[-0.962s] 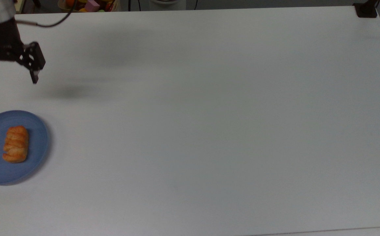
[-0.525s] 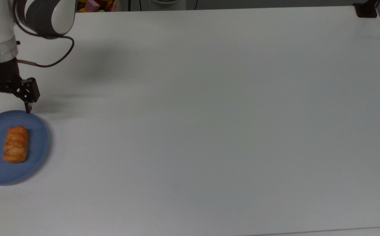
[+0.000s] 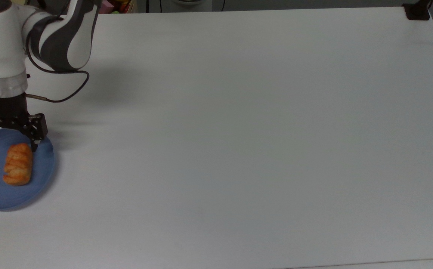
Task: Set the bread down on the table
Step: 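Lower the gripper and close it around the bread roll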
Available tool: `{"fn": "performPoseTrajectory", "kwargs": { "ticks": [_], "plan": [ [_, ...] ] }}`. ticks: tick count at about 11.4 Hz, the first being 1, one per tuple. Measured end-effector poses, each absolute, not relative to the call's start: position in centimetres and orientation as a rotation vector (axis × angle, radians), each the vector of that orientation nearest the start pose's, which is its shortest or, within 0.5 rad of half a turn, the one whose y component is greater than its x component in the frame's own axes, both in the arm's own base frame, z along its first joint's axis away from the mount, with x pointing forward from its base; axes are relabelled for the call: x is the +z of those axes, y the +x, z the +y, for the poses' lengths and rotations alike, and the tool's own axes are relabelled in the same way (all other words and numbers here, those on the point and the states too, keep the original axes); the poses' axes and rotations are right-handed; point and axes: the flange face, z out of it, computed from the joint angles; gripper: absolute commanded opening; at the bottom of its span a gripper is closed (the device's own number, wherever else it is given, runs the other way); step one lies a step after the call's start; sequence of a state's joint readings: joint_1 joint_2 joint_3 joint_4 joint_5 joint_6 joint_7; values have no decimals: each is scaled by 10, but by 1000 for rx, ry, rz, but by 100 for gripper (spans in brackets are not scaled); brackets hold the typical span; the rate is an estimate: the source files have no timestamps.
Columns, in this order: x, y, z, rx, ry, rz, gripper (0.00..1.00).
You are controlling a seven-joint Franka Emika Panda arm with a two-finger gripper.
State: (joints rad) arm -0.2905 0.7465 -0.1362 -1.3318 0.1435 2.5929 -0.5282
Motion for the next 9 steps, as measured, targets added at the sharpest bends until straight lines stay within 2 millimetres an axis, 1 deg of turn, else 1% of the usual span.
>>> {"fn": "performPoseTrajectory", "kwargs": {
  "ticks": [1, 3, 4, 5, 7, 8, 9],
  "plan": [
    [339, 723, -297, -802, -3260, -100, 96],
    [326, 727, -298, -865, -3266, -101, 97],
    [318, 727, -301, -896, -3270, -98, 91],
    [311, 728, -305, -914, -3275, -91, 76],
    [303, 728, -310, -919, -3279, -83, 52],
    [301, 728, -310, -917, -3280, -83, 44],
    [301, 729, -310, -917, -3279, -84, 40]
  ]
}}
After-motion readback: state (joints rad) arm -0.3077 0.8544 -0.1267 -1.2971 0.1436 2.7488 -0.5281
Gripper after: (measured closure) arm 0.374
